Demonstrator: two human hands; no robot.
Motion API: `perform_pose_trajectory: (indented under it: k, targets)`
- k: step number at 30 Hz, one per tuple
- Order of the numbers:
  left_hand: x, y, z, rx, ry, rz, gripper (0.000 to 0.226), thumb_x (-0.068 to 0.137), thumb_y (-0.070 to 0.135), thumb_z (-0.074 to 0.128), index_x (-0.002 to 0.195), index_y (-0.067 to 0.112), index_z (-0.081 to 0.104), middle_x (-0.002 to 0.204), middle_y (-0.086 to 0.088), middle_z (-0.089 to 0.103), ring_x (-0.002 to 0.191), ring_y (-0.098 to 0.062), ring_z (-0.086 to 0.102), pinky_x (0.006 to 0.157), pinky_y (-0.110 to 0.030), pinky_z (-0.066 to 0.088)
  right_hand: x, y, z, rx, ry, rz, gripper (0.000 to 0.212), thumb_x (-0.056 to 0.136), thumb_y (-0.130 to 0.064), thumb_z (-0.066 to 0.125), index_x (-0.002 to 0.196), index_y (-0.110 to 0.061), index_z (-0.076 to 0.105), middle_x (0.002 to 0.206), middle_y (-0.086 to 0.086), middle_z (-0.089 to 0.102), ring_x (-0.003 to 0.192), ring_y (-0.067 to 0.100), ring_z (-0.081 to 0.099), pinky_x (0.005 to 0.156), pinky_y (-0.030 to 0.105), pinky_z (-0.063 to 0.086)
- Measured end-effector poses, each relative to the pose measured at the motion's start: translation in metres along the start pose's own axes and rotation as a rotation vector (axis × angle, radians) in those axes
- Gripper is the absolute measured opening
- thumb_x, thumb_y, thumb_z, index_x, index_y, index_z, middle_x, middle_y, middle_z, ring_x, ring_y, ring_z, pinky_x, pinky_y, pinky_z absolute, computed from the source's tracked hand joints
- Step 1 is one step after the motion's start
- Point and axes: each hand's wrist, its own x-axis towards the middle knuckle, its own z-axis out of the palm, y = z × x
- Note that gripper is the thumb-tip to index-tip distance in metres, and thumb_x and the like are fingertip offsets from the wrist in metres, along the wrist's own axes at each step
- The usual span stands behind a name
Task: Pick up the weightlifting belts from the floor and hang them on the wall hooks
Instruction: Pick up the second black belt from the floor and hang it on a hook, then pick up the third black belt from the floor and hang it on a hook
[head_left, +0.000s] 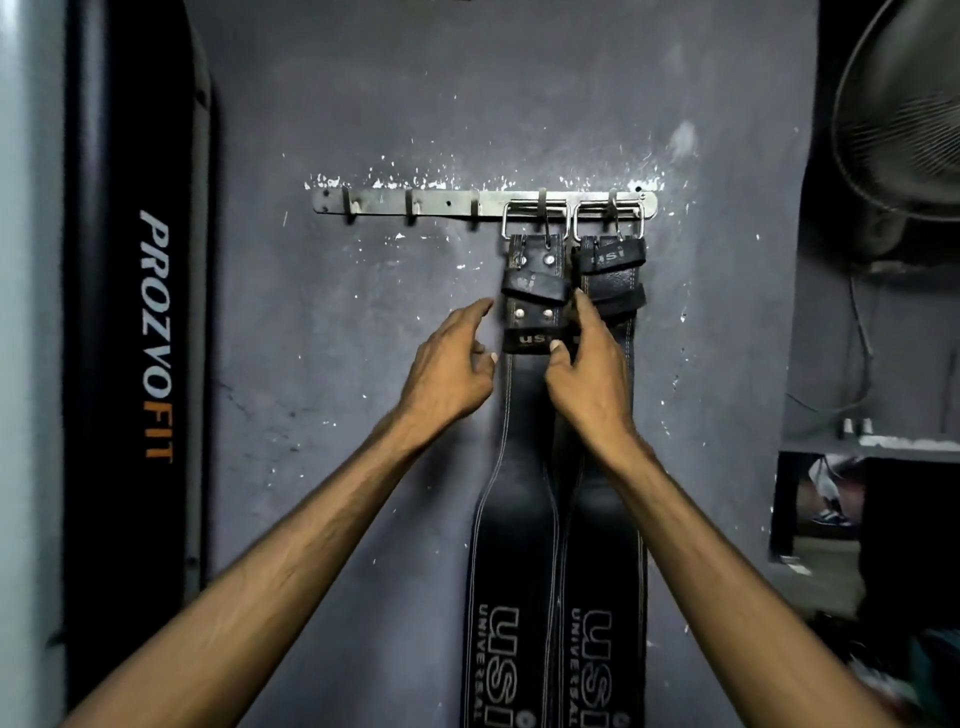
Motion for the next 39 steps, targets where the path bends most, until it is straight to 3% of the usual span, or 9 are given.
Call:
perform_pose_trajectory:
  k: [8,17,22,26,28,30,32,35,39]
  targets:
    - [-0.115,-0.018,-0.043,-0.058,-0.174,-0.042,0.059,0.088,0.014,0.065,0.143,0.021,0.045,0.140,0.001,0.053,0.103,-0.013,0.062,0.088,-0.028,0.051,-0.111,-0.027,-0.016,-0.073,-0.057,0.121,0.060,0.091,-0.012,0.063,0.148,-0.020,0.047,0.141,0.003,0.060,0.113,0.019,0.063,0.103,0.033,0.050]
    - [-0.279,-0.047,-0.044,-0.089,-0.381,-0.187,0.056,0.088,0.015,0.065,0.142,0.021,0.047,0.136,0.000,0.056,0.105,-0.014,0.060,0.088,-0.033,0.054,-0.253,-0.009,-0.022,-0.082,-0.264,0.274,0.047,0.091,-0.012,0.068,0.135,-0.019,0.057,0.132,-0.003,0.063,0.086,0.007,0.065,0.089,0.032,0.057]
    - [-0.405,-0.060,-0.020,-0.067,-0.511,-0.375,0.052,0.087,0.014,0.068,0.137,0.015,0.053,0.129,-0.005,0.061,0.099,-0.020,0.063,0.084,-0.037,0.055,-0.364,0.043,-0.021,-0.069,-0.448,0.442,0.038,0.091,-0.008,0.068,0.128,-0.014,0.062,0.122,-0.002,0.067,0.078,0.012,0.066,0.074,0.012,0.052]
    - [-0.516,-0.068,0.006,-0.057,-0.620,-0.610,0.051,0.083,0.008,0.069,0.132,0.014,0.058,0.124,-0.005,0.064,0.092,-0.021,0.065,0.081,-0.032,0.055,-0.476,0.092,-0.017,-0.049,-0.558,0.620,0.032,0.089,-0.006,0.065,0.120,-0.012,0.066,0.107,0.002,0.072,0.082,0.020,0.069,0.084,0.033,0.056]
    - [-0.581,-0.075,0.018,-0.020,-0.713,-0.717,0.052,0.081,0.005,0.067,0.132,0.013,0.058,0.115,-0.003,0.064,0.088,-0.018,0.063,0.085,-0.018,0.045,-0.539,0.115,-0.014,-0.056,-0.644,0.715,0.031,0.089,-0.007,0.065,0.119,-0.013,0.066,0.110,0.003,0.074,0.083,0.022,0.070,0.086,0.033,0.056]
    - [-0.645,-0.079,0.025,-0.052,-0.781,-0.856,0.051,0.080,0.006,0.065,0.130,0.012,0.058,0.105,-0.002,0.063,0.087,-0.018,0.063,0.087,-0.020,0.046,-0.604,0.133,-0.011,-0.041,-0.734,0.801,0.029,0.090,-0.006,0.066,0.118,-0.012,0.066,0.116,0.003,0.073,0.084,0.019,0.068,0.087,0.033,0.055]
    - [-0.709,-0.085,0.029,-0.084,-0.808,-0.996,0.048,0.082,0.006,0.065,0.129,0.010,0.059,0.110,-0.006,0.066,0.094,-0.024,0.067,0.083,-0.028,0.053,-0.666,0.146,-0.007,-0.026,-0.785,0.863,0.027,0.088,-0.002,0.066,0.114,-0.010,0.068,0.113,0.005,0.074,0.089,0.017,0.068,0.085,0.023,0.054]
    - [-0.816,-0.101,0.033,-0.064,-0.883,-1.114,0.044,0.083,0.009,0.067,0.127,0.007,0.059,0.115,-0.011,0.068,0.091,-0.027,0.068,0.071,-0.024,0.051,-0.767,0.162,0.002,-0.005,-0.877,0.975,0.025,0.089,-0.002,0.066,0.112,-0.011,0.069,0.108,0.004,0.075,0.087,0.013,0.069,0.073,0.000,0.044]
    - [-0.949,-0.126,0.041,-0.029,-0.991,-1.167,0.041,0.081,0.004,0.069,0.120,0.017,0.063,0.111,0.004,0.070,0.086,-0.016,0.069,0.068,-0.019,0.050,-0.900,0.181,0.017,-0.004,-0.942,1.127,0.022,0.090,-0.001,0.066,0.111,-0.008,0.070,0.104,0.006,0.074,0.075,-0.004,0.062,0.069,-0.002,0.044]
